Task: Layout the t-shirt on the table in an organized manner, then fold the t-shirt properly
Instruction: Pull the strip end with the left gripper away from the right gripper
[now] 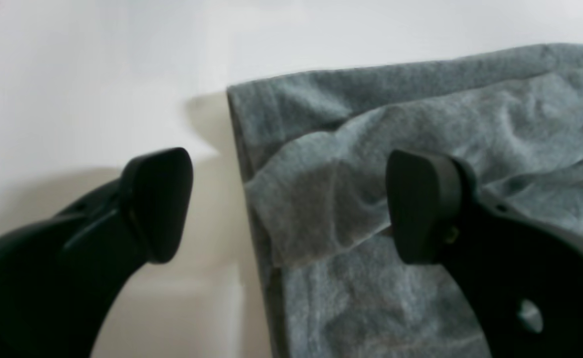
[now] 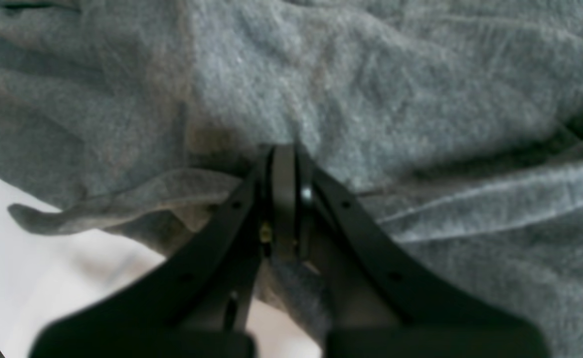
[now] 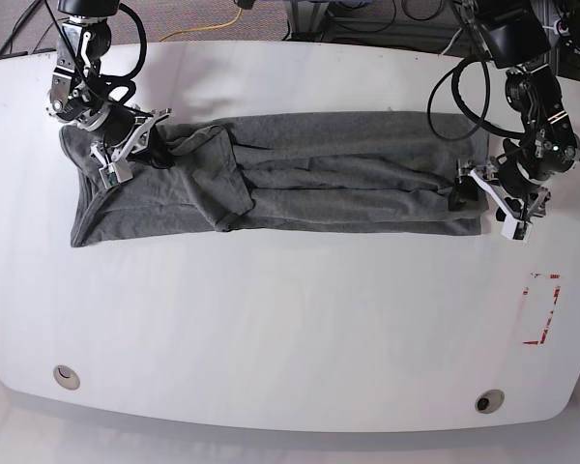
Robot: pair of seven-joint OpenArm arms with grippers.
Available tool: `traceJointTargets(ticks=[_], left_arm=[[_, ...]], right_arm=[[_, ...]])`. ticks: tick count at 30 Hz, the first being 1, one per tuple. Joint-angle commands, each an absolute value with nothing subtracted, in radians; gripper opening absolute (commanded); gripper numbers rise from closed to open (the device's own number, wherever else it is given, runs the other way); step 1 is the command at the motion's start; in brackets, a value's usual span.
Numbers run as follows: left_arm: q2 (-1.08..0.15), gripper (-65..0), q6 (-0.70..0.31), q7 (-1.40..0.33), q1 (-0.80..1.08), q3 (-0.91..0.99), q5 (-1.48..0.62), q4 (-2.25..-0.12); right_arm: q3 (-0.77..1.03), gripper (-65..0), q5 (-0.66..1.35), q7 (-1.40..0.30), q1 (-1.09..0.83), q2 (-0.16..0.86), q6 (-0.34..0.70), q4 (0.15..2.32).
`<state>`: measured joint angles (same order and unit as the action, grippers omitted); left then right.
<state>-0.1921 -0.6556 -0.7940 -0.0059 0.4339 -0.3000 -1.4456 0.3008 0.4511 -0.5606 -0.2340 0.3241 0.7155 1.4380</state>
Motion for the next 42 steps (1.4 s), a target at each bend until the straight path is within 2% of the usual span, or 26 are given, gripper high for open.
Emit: traceJointTargets(ticks=[1,8,12,24,27,30,33,42], left_arm=[[-0.208,-12.6,-0.659,-0.776,-0.018,0.410,-0.315,-1.457],[-0.234,-32.4,-0.659,-0.776,-0.015,0.358,-0.317,-1.460],[-0.234,-39.3,-0.659,-0.776,-0.015,0.358,-0.317,-1.461],[-0.236,-41.7,-0.661,-0.773,0.005,0.360,-0.317,-1.504],[-0.249,-47.9,-0.661,-0.773,0.024,0.360,-0.317,-1.543],[-0.255,-58.6,-0.661,-0.773,0.047,0.360,-0.315,-1.575],[-0.280,-64.2,-0.661,-0.779,0.065,0.360,-0.315,-1.590],[-0.351,-64.6,-0.661,-0.789,0.091,0.363,-0.317,-1.587]], right_arm=[[0.298,-64.7,0.394,-0.628,-0.242,0.331,0.698,1.432],[0.298,-64.7,0.394,-0.628,-0.240,0.331,0.698,1.432],[0.298,-64.7,0.394,-0.628,-0.240,0.331,0.698,1.432],[0.298,-64.7,0.394,-0.628,-0.240,0.331,0.698,1.432],[0.298,-64.7,0.394,-0.628,-0.240,0.331,0.698,1.432],[0.298,-64.7,0.394,-0.628,-0.231,0.331,0.698,1.432],[0.300,-64.7,0.394,-0.630,-0.228,0.331,0.698,1.419],[0.302,-64.7,0.394,-0.630,-0.199,0.332,0.698,1.357]])
